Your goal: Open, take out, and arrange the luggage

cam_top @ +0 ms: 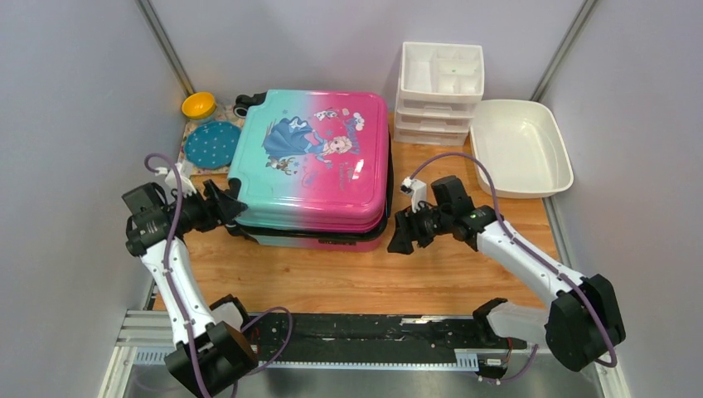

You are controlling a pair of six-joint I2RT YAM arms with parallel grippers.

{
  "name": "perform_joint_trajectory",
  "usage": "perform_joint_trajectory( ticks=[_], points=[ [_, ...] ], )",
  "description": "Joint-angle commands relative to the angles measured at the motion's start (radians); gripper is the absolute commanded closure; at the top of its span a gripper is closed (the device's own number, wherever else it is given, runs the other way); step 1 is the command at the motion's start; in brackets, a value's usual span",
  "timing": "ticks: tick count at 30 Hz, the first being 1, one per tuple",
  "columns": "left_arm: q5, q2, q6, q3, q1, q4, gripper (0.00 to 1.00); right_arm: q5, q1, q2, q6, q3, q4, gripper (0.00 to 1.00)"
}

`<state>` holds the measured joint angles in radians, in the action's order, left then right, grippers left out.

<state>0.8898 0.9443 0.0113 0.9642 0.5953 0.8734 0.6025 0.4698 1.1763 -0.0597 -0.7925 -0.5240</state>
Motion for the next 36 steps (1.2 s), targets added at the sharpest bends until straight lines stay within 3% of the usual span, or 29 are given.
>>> perform_joint_trajectory(
  ticks=[1,5,11,20,36],
  points=[
    [0.084,-0.105,-0.167,-0.151,0.006,-0.028,0.17,-0.076,0.053,0.046,-0.051,0.045,0.188,0.29],
    [0.078,-0.122,-0.279,-0.26,0.006,-0.19,0.18,-0.118,0.061,0.127,-0.08,0.024,0.323,0.29],
    [0.07,-0.055,-0.384,-0.277,0.004,-0.416,0.18,-0.135,0.061,0.293,-0.115,-0.103,0.413,0.32],
    [0.057,0.099,-0.487,-0.271,-0.006,-0.687,0.18,-0.182,0.041,0.436,-0.115,-0.249,0.426,0.33],
    [0.025,0.283,-0.645,-0.154,-0.069,-0.97,0.15,-0.199,-0.023,0.602,-0.104,-0.484,0.437,0.34]
  ],
)
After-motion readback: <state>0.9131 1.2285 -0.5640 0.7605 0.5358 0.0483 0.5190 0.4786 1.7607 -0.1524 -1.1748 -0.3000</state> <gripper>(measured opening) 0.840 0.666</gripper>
